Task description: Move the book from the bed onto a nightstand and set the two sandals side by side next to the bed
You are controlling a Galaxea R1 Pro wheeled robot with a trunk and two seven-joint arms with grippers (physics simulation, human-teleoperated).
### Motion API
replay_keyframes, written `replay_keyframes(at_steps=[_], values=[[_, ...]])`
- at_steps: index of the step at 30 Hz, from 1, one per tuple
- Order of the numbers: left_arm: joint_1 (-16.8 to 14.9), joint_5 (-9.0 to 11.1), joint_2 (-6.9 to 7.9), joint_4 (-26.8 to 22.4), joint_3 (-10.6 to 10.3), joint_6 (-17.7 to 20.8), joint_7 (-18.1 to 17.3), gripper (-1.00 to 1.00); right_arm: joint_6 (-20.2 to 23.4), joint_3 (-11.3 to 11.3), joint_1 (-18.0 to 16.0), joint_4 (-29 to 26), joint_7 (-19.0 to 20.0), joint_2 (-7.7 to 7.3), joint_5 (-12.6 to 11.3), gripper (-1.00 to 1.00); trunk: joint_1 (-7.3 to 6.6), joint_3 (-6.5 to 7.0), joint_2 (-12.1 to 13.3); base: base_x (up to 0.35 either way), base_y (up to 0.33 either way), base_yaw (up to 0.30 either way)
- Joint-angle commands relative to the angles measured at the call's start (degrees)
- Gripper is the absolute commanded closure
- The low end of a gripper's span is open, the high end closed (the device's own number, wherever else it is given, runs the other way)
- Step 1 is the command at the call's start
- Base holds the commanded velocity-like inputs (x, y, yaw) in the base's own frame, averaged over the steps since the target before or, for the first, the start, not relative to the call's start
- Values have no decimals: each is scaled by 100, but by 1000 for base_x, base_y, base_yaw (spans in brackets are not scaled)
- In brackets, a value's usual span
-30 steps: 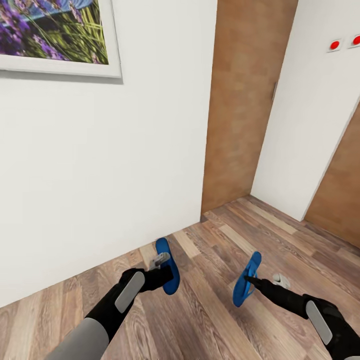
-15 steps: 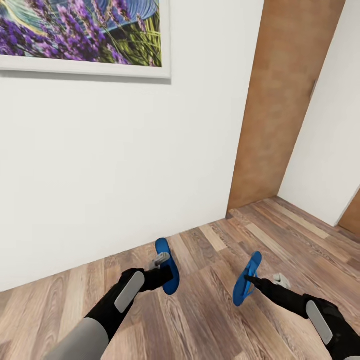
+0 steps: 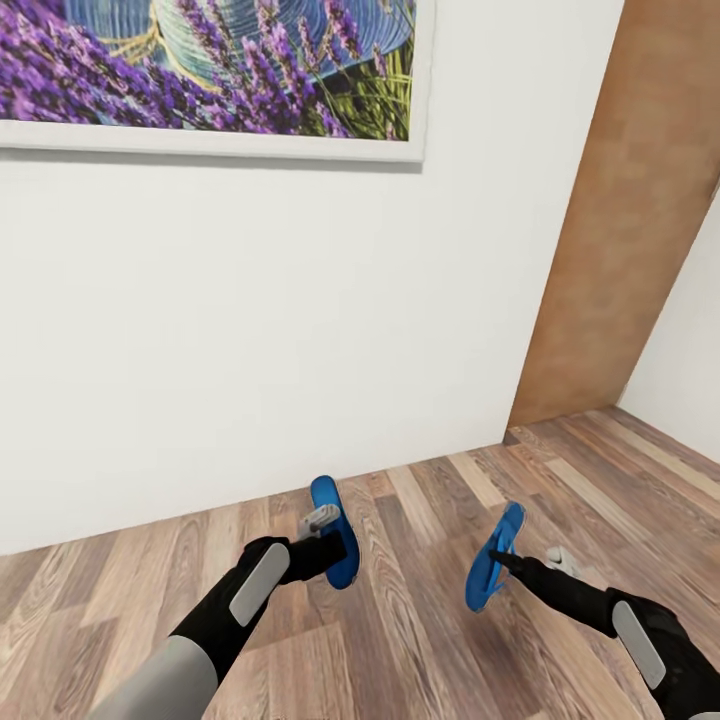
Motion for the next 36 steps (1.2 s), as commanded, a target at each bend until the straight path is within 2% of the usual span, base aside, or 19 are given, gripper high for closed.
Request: replay_keyframes(at_steps=[1,36], values=[[-5,58,1,-8,-13,9,66,100,47,-12,-1,-3,6,0,-39,100,-1,-2,-2,-9,15,262],[-4,59,1,71,-6,-2,60,100,39,-2,-1,-3,6,8,11,100,-1,37,-2,-1,1,263]])
